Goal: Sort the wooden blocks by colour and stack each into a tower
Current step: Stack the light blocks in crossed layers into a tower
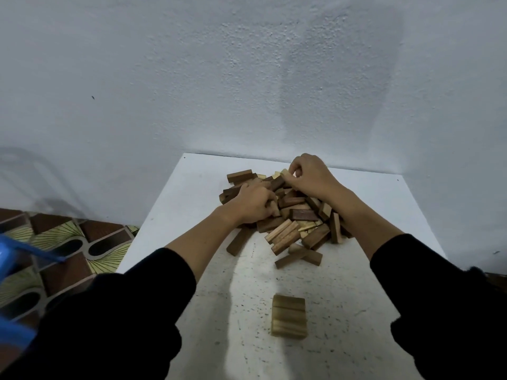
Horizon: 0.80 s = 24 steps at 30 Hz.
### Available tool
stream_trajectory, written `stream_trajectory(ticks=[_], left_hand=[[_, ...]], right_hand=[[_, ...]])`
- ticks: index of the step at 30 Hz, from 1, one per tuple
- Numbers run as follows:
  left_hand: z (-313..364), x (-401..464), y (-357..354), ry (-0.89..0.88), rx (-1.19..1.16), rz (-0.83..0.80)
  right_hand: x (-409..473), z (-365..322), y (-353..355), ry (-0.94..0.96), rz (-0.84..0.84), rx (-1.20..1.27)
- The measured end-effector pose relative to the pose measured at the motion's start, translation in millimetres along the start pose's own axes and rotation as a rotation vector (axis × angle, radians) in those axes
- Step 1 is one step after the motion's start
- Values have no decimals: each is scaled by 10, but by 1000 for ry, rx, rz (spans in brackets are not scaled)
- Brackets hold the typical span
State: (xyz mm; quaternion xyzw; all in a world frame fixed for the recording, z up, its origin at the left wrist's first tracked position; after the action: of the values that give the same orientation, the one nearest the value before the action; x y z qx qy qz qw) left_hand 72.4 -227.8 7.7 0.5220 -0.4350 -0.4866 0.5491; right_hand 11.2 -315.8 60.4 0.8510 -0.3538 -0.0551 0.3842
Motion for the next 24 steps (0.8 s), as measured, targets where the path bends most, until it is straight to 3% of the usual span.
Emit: stream_trajectory(ticks=[5,9,12,19,24], left_hand=[[-276,-353,204,145,-467,228],[-474,-941,96,333,-780,337],[-593,-1370,-172,459,-780,352],[-835,-2271,-627,820,-747,473],[-883,-2418,-627,823,-579,458]], right_hand=[[-330,-265,109,-118,86,264],[-699,-512,-120,-178,0,301],[-1074,-747,-496,-241,-137,358],[-1525,-747,-1563,-306,-287,89],[-1497,-682,-1751,-286,-230,5]])
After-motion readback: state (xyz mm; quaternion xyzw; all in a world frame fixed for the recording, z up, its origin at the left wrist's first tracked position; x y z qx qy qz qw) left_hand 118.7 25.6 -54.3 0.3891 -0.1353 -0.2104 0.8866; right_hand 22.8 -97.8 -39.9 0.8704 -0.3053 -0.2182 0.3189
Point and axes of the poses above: each hand's wrist, its own x-axis towards the middle knuckle, its own y-axis out of the back of the hand, z = x × y, the point moved 9 cm from there along x, towards the middle knuckle, and after that the axes turned 13 degrees about x, right-handed, at the moved point
